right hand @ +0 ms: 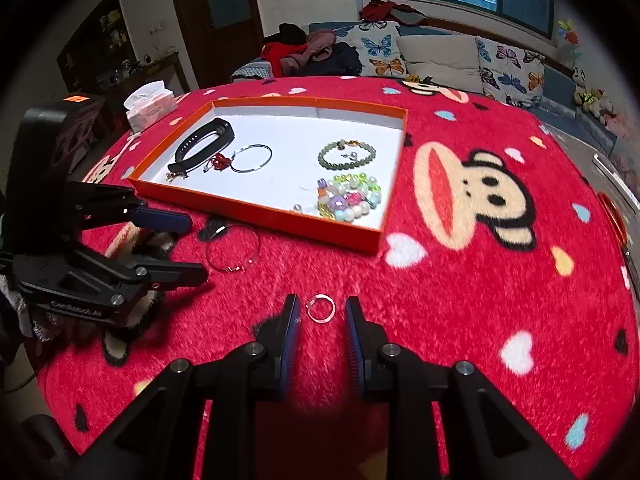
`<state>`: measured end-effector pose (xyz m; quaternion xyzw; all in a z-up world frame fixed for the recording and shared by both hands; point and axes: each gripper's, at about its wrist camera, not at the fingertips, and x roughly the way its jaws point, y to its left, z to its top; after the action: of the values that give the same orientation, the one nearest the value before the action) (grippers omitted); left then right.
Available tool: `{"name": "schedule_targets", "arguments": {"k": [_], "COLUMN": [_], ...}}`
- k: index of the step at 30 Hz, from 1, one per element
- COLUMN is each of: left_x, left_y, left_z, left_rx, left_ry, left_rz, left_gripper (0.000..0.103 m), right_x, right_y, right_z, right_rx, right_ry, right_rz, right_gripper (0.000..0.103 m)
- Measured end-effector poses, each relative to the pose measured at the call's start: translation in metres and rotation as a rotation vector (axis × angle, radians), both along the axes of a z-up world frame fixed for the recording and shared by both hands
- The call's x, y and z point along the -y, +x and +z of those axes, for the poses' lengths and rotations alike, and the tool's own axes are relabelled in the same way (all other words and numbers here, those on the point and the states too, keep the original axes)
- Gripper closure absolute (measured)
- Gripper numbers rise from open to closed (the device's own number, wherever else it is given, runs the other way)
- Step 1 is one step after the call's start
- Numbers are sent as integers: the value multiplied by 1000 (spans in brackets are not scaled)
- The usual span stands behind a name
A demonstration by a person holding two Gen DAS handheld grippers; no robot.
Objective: Organize jewelry
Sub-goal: 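Return the left gripper to the second hoop while right reaches the small silver ring, then grasp the second silver hoop with left while right grasps the small silver ring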
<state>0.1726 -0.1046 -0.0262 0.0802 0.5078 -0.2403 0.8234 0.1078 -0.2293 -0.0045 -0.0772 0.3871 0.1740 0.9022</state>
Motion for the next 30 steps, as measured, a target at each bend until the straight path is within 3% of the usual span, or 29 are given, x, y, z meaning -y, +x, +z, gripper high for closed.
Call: {"name": "schedule_targets", "arguments": {"k": [21, 30], "left_x": [26, 28], "left_y": [7, 4], "left_z": [-11, -11], "left_rx": [93, 109], "left_ry": [74, 67], "left_rz": [-140, -148], "left_gripper": [38, 49], "right_x": [12, 1], "right_y": [6, 4], "right_z": [-13, -15], "right_rx": [-28, -34], "right_ry": [32, 12], "right_rz": [-18, 23], "right_gripper": [78, 78]}}
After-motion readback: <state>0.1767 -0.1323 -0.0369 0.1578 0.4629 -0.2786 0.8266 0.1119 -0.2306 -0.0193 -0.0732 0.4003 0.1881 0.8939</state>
